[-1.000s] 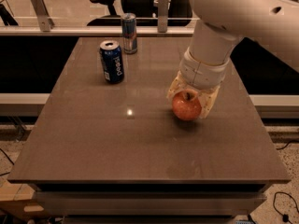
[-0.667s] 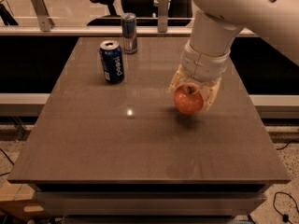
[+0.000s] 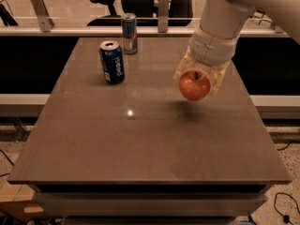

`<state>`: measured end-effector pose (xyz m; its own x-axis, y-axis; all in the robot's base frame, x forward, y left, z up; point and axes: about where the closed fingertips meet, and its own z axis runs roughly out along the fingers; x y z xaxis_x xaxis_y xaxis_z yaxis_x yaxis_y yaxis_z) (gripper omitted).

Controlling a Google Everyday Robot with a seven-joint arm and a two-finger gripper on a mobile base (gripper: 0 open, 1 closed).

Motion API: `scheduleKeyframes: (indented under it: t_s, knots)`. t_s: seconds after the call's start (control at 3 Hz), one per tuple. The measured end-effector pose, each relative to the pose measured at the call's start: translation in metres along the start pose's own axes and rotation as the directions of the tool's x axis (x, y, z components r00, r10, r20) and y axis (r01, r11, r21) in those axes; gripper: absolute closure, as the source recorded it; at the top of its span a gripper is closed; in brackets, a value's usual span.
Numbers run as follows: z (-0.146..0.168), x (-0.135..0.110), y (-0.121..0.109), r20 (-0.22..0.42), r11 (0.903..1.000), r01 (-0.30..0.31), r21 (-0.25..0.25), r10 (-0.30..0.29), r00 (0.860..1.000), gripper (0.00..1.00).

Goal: Move apple near pepsi can

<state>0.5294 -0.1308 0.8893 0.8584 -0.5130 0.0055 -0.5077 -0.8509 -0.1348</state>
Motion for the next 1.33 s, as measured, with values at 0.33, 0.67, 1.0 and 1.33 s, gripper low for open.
scheduleKeyframes:
  t_s: [0.33,0.67,1.0,1.33]
  knots:
    - [-0.013,0.016,-0.009,-0.021,0.9985,0.049,0.023,-0.048,0.999,1.00]
    - [-0.021,0.034,-0.022,-0.038,0.9938,0.099,0.051,-0.097,0.995,1.00]
    - [-0.022,0.053,-0.040,-0.041,0.9844,0.152,0.089,-0.149,0.988,1.00]
    - [-0.014,0.068,-0.064,-0.028,0.9708,0.207,0.121,-0.206,0.978,1.00]
